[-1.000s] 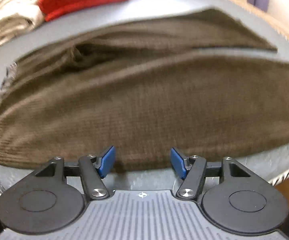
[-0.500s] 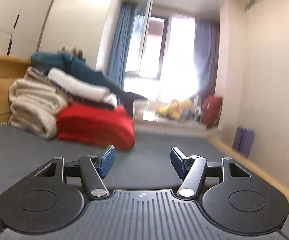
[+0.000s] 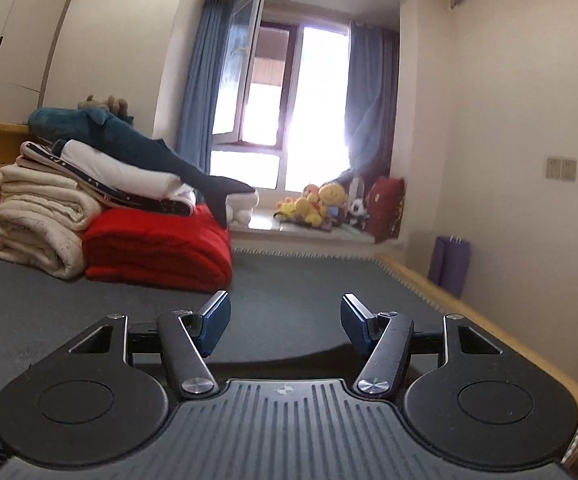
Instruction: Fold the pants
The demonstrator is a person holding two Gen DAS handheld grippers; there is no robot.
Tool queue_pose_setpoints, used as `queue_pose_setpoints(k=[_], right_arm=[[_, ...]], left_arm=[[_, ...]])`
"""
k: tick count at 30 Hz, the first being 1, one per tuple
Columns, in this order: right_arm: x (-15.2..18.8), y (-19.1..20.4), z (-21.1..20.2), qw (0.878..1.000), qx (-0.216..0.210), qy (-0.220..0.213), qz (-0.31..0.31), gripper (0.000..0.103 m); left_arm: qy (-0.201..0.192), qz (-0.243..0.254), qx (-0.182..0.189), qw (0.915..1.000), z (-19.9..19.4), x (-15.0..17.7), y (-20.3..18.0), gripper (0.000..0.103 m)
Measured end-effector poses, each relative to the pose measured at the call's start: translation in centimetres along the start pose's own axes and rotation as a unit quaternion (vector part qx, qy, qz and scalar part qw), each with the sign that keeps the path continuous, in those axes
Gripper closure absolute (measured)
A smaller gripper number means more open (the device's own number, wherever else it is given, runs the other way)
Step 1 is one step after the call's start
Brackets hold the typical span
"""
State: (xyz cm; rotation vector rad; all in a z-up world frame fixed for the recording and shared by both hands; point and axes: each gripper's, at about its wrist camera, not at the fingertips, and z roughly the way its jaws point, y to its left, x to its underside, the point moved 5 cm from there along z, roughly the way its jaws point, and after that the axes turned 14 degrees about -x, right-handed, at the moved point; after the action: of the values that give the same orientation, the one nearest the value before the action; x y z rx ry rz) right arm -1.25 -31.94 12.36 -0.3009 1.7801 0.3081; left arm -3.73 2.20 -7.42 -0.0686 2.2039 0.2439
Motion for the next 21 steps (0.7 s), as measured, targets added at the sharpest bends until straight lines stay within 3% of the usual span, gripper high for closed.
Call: queue_pose_setpoints(k=[3,5,6,7,9,11,15,18,21], right_arm=[[1.6,-0.2,1.1,1.000,-0.018,0.012,-0.007,0.040],[2.8,-0.7,2.1,0.999,-0.033,0.023,0.002,0.040],[3.4,-0.9,2.5,0.999,-0.038,0.028,0.010,0.040],[4.1,-1.2,3.1,0.998,-0.043,0.034,0.022,0.040],[5.5,-1.3,4.4,0.997,-0.055,0.046,0.042,0.042],[7.0,-1.3,5.8,0.994,-0.073,0.057,0.059,0.051],[9.8,-0.9,9.0,0.988,-0.106,0.074,0.083,0.073],[12.2,-0.7,10.7,0.984,-0.110,0.086,0.111,0.075],[13.6,-0.2,12.2,0.978,-0.121,0.122,0.117,0.075]], left_arm=[[-0.006,0.007,0.018,0.9998,-0.3,0.2,0.1,0.039],[0.001,0.014,0.016,0.9998,-0.5,0.3,0.5,0.061],[0.009,0.020,0.011,0.9997,-0.6,0.3,0.8,0.083],[0.019,0.021,0.003,0.9996,-0.7,0.1,1.1,0.092],[0.026,0.009,0.000,0.9996,-1.3,-0.8,1.9,0.096],[0.011,-0.007,0.028,0.9995,-2.0,-2.1,2.7,0.096],[0.017,-0.025,0.017,0.9994,-0.6,-3.9,4.3,0.096],[0.041,-0.065,0.008,0.9970,2.1,-5.9,6.2,0.096],[0.044,-0.057,-0.011,0.9973,5.3,-8.7,7.1,0.096]])
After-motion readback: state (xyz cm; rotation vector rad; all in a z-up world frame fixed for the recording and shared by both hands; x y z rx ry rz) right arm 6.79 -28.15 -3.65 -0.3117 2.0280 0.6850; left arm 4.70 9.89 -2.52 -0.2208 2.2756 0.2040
